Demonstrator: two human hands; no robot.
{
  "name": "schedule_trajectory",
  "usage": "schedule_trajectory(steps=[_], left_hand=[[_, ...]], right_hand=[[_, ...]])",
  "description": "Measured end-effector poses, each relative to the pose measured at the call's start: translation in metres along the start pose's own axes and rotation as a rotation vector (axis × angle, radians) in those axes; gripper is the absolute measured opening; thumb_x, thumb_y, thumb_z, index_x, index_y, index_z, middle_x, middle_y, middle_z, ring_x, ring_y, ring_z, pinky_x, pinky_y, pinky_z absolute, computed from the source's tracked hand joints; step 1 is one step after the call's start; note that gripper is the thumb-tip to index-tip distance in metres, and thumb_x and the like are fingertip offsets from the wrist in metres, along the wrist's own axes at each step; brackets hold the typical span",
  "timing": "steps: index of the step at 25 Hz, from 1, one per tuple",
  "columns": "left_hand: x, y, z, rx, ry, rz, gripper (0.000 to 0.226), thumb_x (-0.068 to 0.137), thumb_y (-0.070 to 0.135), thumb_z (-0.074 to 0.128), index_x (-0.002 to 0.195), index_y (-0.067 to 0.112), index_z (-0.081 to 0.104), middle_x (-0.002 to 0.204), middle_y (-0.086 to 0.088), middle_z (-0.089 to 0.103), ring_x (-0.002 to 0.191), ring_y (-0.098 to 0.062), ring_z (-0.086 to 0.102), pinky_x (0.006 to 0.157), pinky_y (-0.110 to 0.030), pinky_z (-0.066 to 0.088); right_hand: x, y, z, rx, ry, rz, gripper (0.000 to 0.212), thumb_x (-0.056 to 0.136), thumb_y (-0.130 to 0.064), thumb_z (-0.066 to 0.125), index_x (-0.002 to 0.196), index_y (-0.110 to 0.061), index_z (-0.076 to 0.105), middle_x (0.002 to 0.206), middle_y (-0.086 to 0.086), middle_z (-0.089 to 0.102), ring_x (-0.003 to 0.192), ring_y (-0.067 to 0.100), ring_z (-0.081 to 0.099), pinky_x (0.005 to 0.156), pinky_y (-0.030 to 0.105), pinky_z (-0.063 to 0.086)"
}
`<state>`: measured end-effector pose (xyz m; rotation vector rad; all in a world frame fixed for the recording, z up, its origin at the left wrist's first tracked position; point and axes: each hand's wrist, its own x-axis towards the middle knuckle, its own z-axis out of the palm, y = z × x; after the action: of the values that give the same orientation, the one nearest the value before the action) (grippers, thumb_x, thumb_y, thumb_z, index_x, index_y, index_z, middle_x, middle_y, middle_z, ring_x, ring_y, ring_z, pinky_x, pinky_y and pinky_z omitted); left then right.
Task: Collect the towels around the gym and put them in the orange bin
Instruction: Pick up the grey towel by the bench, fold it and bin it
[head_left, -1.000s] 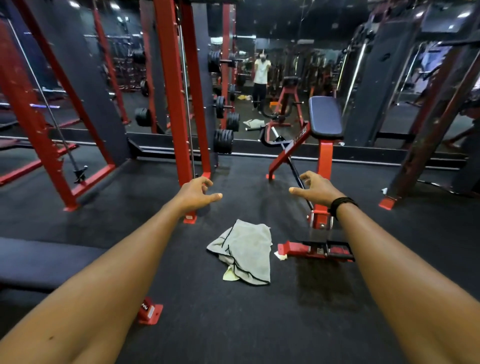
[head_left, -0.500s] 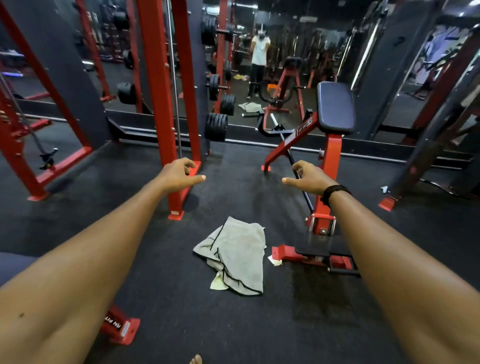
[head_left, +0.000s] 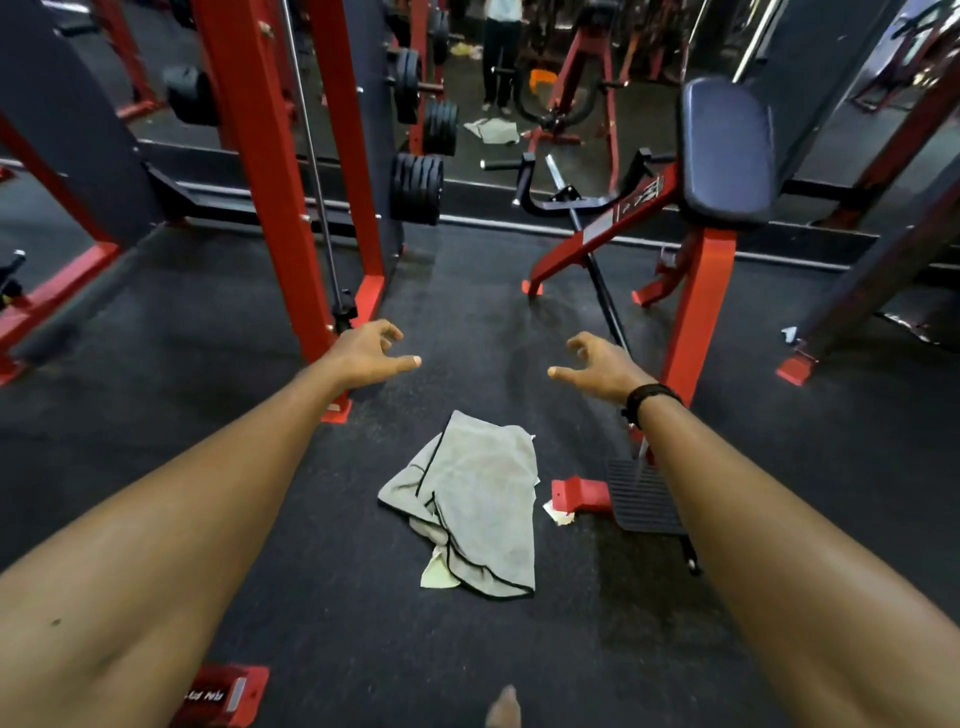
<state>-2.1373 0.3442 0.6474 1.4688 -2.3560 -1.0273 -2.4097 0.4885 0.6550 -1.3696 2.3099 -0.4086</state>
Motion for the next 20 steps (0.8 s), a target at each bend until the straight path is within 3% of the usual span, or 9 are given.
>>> schedule_trajectory(steps=[11, 16, 20], left_hand=[[0.197, -0.054, 0.072, -0.006, -0.120, -0.191, 0.054, 0.081, 0.038, 0.073, 0.124, 0.011, 0.056, 0.123, -0.010, 0.060, 0.109, -0.025, 0.060, 0.094, -0.033, 0.049], [0.281, -0.110, 0.138, 0.008, -0.222, -0.257, 0.054, 0.080, 0.040, 0.073, 0.123, 0.012, 0.057, 0.122, -0.008, 0.061, 0.111, -0.023, 0.058, 0.091, -0.029, 0.043], [0.351, -0.192, 0.221, 0.010, -0.316, -0.305, 0.051, 0.081, 0.040, 0.073, 0.121, 0.013, 0.057, 0.121, -0.007, 0.061, 0.114, -0.023, 0.055, 0.092, -0.028, 0.040]], right_hand=[[0.220, 0.059, 0.096, 0.051, -0.213, 0.078, 0.061, 0.084, -0.043, 0.068, 0.132, -0.012, 0.048, 0.137, 0.011, 0.051, 0.126, 0.027, 0.049, 0.102, 0.042, 0.043], [0.299, 0.092, 0.181, 0.020, -0.313, 0.107, 0.058, 0.084, -0.042, 0.068, 0.131, -0.013, 0.049, 0.135, 0.010, 0.053, 0.123, 0.028, 0.051, 0.101, 0.046, 0.044], [0.361, 0.131, 0.289, 0.005, -0.365, 0.161, 0.051, 0.086, -0.040, 0.066, 0.128, -0.014, 0.051, 0.129, 0.009, 0.056, 0.118, 0.027, 0.054, 0.097, 0.042, 0.046]])
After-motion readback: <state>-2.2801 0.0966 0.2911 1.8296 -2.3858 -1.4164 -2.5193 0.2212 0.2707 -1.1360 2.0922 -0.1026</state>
